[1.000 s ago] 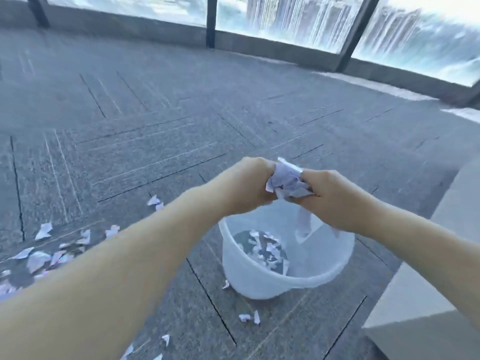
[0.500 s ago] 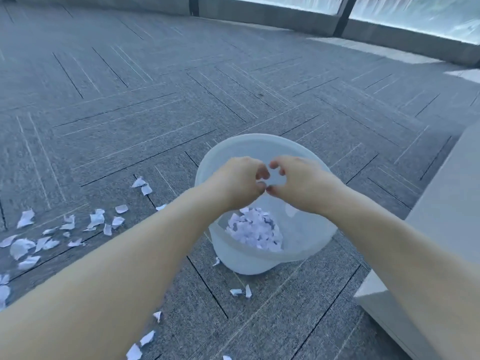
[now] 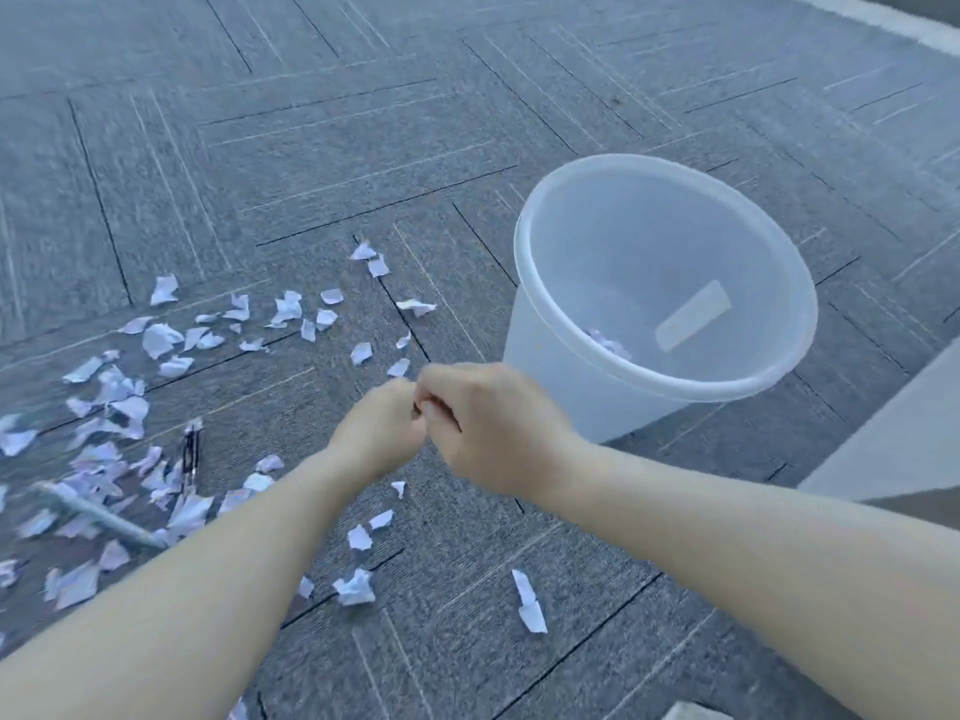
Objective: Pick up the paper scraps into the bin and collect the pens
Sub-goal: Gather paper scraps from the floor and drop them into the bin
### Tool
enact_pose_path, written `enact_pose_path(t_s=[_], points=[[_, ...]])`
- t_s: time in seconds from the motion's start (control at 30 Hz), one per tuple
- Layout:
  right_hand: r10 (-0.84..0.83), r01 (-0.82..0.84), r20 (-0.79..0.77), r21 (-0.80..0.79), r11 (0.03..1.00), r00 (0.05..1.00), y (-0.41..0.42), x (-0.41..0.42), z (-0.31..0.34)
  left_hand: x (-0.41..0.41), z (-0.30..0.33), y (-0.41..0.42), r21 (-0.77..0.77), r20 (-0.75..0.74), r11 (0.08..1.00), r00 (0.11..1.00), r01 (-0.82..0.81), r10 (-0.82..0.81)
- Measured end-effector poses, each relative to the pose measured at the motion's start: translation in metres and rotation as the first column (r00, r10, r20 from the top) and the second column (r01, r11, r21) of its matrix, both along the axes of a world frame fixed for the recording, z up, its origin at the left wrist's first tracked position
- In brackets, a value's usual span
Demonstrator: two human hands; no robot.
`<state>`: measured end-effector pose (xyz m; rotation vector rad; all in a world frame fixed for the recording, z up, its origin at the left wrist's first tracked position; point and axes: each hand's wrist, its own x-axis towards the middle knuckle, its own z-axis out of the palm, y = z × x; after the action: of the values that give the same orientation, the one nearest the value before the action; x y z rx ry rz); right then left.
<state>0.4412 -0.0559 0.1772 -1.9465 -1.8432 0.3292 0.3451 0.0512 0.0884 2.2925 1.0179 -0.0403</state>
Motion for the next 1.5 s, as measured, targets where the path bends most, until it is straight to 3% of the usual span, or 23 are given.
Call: enact_pose_path(t_s=[0.1, 0.2, 0.3, 0.4, 0.5, 0.6, 0.73, 0.87, 0.9, 0.97, 1.07, 1.17, 1.23, 1.37, 1.43, 1.5], points=[[-0.116, 0.127, 0.064, -0.214, 0.968, 0.991, -0.029, -0.005, -0.057, -0.008, -0.036, -0.018, -0.160, -0.059, 0.980, 0.990, 0.115, -0.126], [-0.354, 0.404, 0.199, -0.361, 0.840, 0.914, -0.056, 0.007, -0.105, 0.004, -0.064, -0.031, -0.136, -0.080, 0.977, 0.981, 0.166, -0.178], [-0.614, 0.640, 0.205, -0.385, 0.666, 0.762, -0.076, 0.026, -0.136, 0.032, -0.072, -0.040, -0.062, -0.049, 0.992, 0.993, 0.107, -0.110], [-0.734, 0.719, 0.126, -0.369, 0.589, 0.667, -0.083, 0.040, -0.161, 0.068, -0.077, -0.050, -0.002, -0.010, 0.998, 0.998, 0.068, -0.068], [-0.755, 0.715, 0.004, -0.323, 0.620, 0.656, -0.083, 0.047, -0.176, 0.095, -0.086, -0.053, -0.009, 0.021, 0.998, 0.998, -0.062, 0.062], [-0.704, 0.672, -0.020, -0.279, 0.686, 0.710, -0.083, 0.055, -0.181, 0.103, -0.093, -0.050, 0.047, 0.031, 0.991, 0.991, -0.128, 0.127], [-0.540, 0.505, -0.015, -0.334, 0.796, 0.842, -0.094, 0.051, -0.178, 0.076, -0.090, -0.044, 0.036, 0.038, 0.991, 0.991, 0.130, -0.132], [-0.378, 0.281, -0.194, -0.394, 0.875, 0.905, -0.119, 0.012, -0.169, 0.002, -0.084, -0.030, 0.188, -0.015, 0.876, 0.893, 0.444, -0.450], [-0.399, 0.302, -0.208, -0.379, 0.875, 0.893, -0.125, 0.003, -0.167, -0.017, -0.084, -0.026, 0.240, -0.015, 0.851, 0.879, 0.466, -0.477], [-0.523, 0.478, -0.090, -0.295, 0.827, 0.848, -0.134, -0.005, -0.167, -0.047, -0.087, -0.021, 0.290, -0.023, 0.847, 0.889, 0.445, -0.458], [-0.652, 0.642, 0.052, -0.252, 0.724, 0.756, -0.137, -0.001, -0.169, -0.069, -0.096, -0.030, 0.227, -0.026, 0.885, 0.911, 0.407, -0.413], [-0.520, 0.481, -0.012, -0.362, 0.799, 0.854, -0.121, 0.007, -0.177, -0.086, -0.103, -0.046, 0.184, 0.056, 0.909, 0.920, 0.373, -0.388], [-0.388, 0.346, -0.065, -0.335, 0.876, 0.919, -0.115, 0.002, -0.182, -0.100, -0.103, -0.052, 0.158, 0.123, 0.908, 0.905, 0.387, -0.407], [-0.326, 0.273, -0.233, -0.233, 0.933, 0.916, -0.138, -0.027, -0.183, -0.131, -0.095, -0.064, 0.117, 0.168, 0.904, 0.889, 0.410, -0.425], [-0.295, 0.260, -0.189, -0.189, 0.947, 0.937, -0.152, -0.036, -0.183, -0.145, -0.094, -0.067, 0.151, 0.121, 0.910, 0.906, 0.387, -0.405], [-0.379, 0.360, -0.075, -0.186, 0.914, 0.922, -0.161, -0.042, -0.189, -0.157, -0.096, -0.071, 0.207, 0.036, 0.900, 0.916, 0.384, -0.400]])
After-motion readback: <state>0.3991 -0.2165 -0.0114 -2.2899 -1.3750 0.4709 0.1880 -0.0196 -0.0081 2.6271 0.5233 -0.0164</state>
